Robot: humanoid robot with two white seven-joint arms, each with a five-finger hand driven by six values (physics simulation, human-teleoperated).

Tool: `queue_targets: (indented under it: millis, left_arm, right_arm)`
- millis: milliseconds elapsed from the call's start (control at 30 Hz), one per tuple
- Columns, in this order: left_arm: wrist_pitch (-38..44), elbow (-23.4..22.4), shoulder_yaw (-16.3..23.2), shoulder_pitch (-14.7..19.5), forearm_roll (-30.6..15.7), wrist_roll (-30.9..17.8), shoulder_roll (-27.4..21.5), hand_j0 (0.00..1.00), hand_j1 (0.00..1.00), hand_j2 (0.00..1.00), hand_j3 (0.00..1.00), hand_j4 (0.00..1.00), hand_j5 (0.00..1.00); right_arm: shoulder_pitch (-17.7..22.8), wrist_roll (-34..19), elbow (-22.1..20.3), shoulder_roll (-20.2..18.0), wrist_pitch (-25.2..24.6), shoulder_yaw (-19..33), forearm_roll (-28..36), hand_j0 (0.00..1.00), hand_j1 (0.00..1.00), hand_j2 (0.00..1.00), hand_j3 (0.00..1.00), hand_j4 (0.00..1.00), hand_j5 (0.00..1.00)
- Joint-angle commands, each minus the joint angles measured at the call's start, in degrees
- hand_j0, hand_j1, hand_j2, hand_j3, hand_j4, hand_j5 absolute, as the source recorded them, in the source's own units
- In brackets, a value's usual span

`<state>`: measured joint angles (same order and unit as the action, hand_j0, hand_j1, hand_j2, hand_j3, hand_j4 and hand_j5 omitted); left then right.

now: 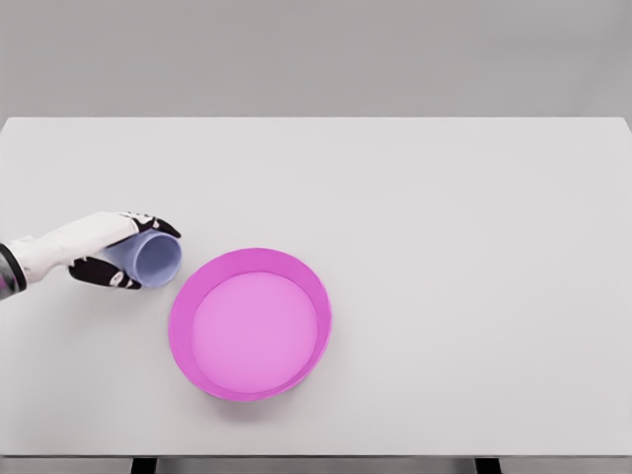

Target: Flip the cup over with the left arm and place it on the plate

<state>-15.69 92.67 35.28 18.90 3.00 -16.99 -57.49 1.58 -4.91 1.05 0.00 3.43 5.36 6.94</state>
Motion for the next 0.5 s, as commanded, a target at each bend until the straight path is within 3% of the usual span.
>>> queue_targets:
  millis: [0,467]
  left_arm:
    - [-0.13,0.58,-0.12,0.0,-5.37,0.11,0.01,0.71,0.71,0.71,0.71,0.71,0.71]
    - [-1.71,3.04,-3.63,-1.14,-26.81,0.11,2.21,0.73,0.73,0.73,0.73,0.73,0.73]
  right_arm:
    - [0.0,-0.01,0.0,0.0,-0.01,0.0,0.0,1.0,1.0,1.0,1.0,1.0,1.0]
    - [0.0,-0.01,0.0,0.0,-0.01,0.0,0.0,1.0,1.0,1.0,1.0,1.0,1.0]
